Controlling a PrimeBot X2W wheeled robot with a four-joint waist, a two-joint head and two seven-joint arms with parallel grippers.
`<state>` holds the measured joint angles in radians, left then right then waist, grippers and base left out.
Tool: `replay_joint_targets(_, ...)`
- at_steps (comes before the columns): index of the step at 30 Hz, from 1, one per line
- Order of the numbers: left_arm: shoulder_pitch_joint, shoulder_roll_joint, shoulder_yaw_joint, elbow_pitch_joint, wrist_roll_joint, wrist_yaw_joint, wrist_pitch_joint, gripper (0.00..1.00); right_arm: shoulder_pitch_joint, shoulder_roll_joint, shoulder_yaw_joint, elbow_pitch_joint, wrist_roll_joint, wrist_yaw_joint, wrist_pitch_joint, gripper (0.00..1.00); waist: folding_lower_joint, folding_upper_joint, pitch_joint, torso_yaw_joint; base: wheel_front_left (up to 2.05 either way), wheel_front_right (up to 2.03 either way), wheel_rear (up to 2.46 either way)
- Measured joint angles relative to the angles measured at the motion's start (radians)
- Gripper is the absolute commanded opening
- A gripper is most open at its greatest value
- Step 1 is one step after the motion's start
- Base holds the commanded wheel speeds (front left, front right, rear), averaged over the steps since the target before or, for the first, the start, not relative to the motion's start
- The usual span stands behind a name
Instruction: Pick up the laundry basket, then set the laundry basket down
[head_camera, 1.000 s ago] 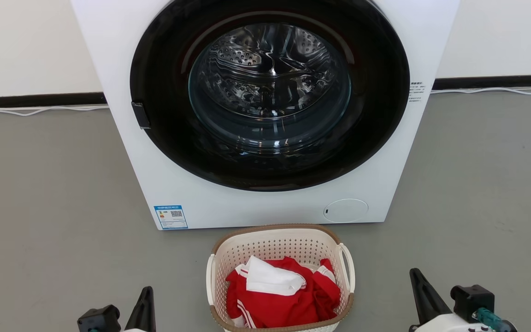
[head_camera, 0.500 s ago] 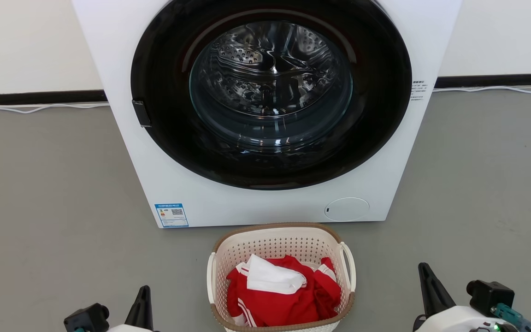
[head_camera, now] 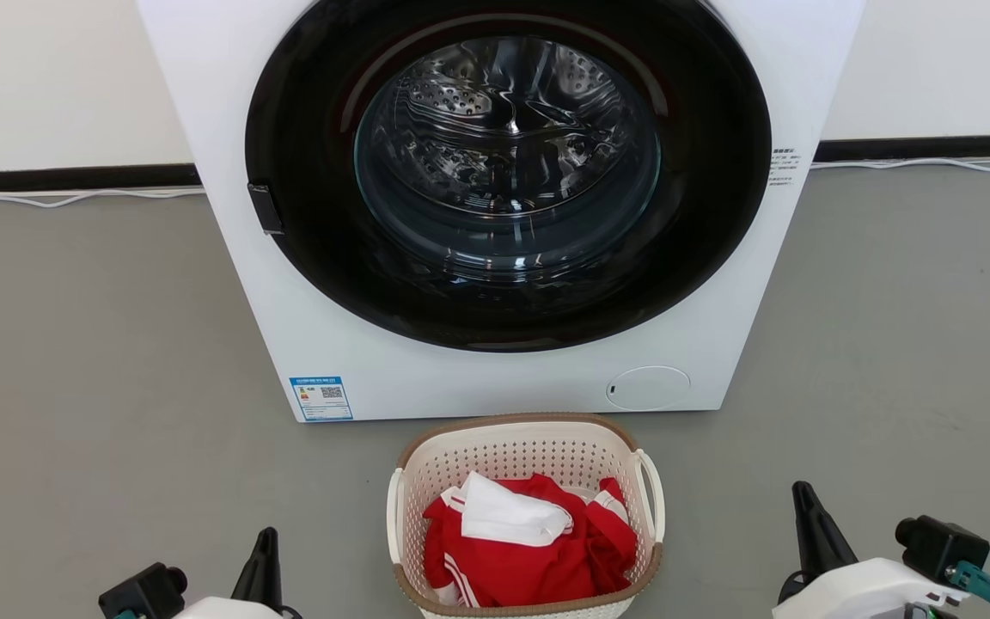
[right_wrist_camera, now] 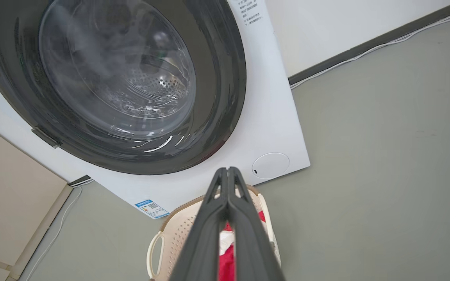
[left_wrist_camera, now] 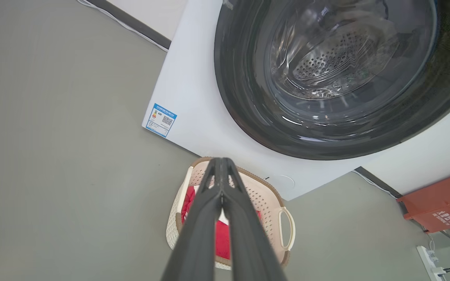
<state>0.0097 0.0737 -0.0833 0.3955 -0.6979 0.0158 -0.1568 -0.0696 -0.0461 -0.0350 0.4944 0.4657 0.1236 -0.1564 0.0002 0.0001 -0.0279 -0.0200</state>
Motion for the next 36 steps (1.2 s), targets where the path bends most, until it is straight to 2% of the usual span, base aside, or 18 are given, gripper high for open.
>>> replay_joint_targets(36,-0.021,-0.01,0.062,-0.043,-0.338,-0.047,0.097,0.0,0.0,0.0,-0.036,-0.081,0.427,0.0,0.104,0.0,-0.0001,-0.0001,0.012,0.008,0.0,0.0,0.0)
